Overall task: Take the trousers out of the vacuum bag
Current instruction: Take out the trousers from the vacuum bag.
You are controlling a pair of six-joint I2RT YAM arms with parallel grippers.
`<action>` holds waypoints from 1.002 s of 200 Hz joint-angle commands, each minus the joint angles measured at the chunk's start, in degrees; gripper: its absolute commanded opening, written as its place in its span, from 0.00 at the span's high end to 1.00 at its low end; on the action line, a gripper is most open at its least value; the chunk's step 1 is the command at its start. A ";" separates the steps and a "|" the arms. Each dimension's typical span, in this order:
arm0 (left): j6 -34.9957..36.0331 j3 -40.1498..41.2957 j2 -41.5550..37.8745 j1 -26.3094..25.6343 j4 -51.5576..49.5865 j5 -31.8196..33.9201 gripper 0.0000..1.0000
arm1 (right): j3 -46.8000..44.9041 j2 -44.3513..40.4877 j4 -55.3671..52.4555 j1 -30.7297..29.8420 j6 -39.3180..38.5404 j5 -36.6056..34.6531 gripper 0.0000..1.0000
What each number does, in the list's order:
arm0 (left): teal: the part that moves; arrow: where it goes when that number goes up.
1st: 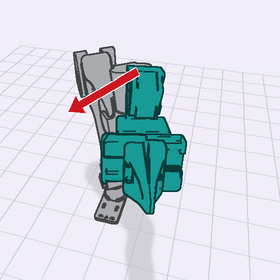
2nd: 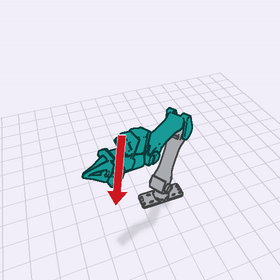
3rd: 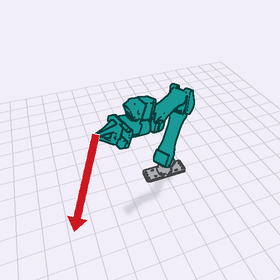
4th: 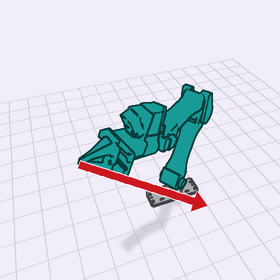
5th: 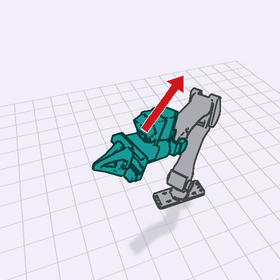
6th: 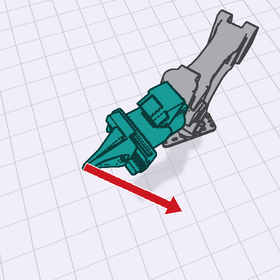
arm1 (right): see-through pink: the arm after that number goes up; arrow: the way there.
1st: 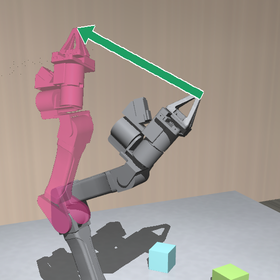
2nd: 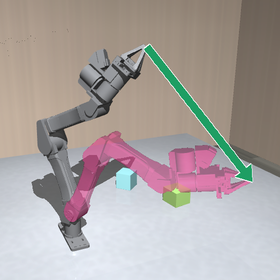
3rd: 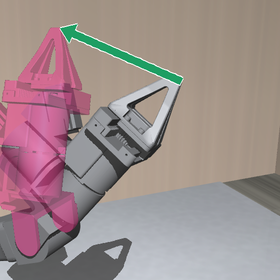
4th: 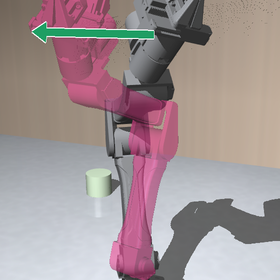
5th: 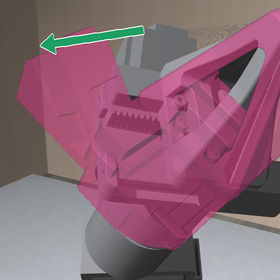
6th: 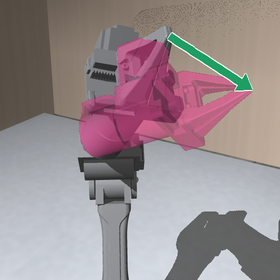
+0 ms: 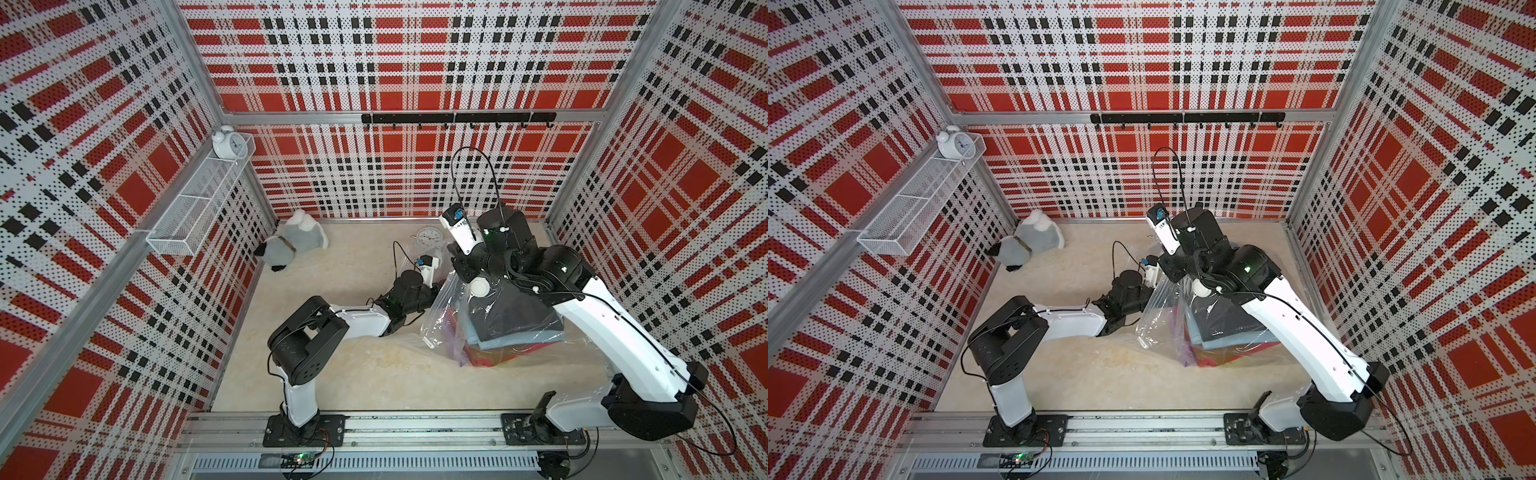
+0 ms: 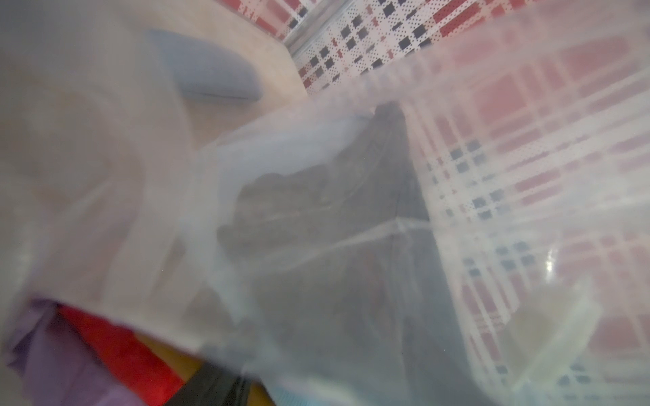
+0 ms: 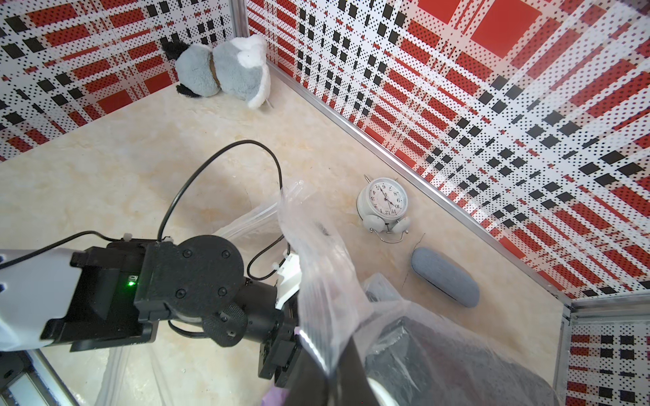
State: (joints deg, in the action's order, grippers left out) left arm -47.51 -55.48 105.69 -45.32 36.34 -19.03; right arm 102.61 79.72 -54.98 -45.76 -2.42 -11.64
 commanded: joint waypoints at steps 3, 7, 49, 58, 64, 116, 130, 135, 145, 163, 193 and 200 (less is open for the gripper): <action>0.90 -2.39 0.06 -0.38 -0.81 -0.74 0.32 | 3.56 -1.72 8.00 -1.09 -0.94 0.56 1.00; 0.92 -2.76 0.31 -0.38 -0.76 -0.98 0.32 | 3.36 -1.75 8.15 -1.09 -0.99 0.56 1.00; 0.57 -6.43 3.98 -0.56 -0.75 -2.14 0.36 | -0.27 -2.79 10.09 -1.11 -0.67 0.55 1.00; 0.41 -7.13 4.58 -0.65 -0.78 -2.31 0.37 | -0.82 -3.11 10.48 -1.09 -0.47 0.61 1.00; 0.32 -7.55 4.87 -0.65 -0.78 -2.40 0.38 | -1.20 -3.30 10.66 -1.09 -0.32 0.61 1.00; 0.00 -9.85 5.93 0.33 -0.77 -2.73 0.67 | -4.17 -4.81 13.02 -1.09 -0.77 -1.59 1.00; -0.04 -10.47 5.76 1.54 -0.75 -2.98 0.74 | -5.15 -5.11 13.86 -1.00 -1.30 -3.10 1.00; -0.13 -10.71 5.57 2.02 -0.78 -3.03 0.77 | -5.41 -5.10 14.05 -0.85 -1.43 -3.53 1.00; -0.05 -11.23 5.32 3.27 -0.78 -3.21 0.82 | -5.80 -5.02 14.51 -0.28 -1.54 -4.19 1.00; 0.18 -11.95 4.58 5.62 -0.92 -3.47 0.91 | -6.44 -4.93 15.44 1.83 -1.04 -4.20 1.00; 0.90 -12.19 2.51 9.15 -1.61 -4.35 1.00 | -7.27 -4.75 16.92 4.99 -0.51 -3.57 1.00; 1.07 -11.89 1.80 9.77 -1.78 -4.49 1.00 | -7.51 -4.60 17.09 5.38 -0.57 -3.49 1.00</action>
State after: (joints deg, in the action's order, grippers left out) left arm -47.57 -65.45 110.63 -40.21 32.73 -25.50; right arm 94.52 77.34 -45.08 -41.91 -3.27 -14.79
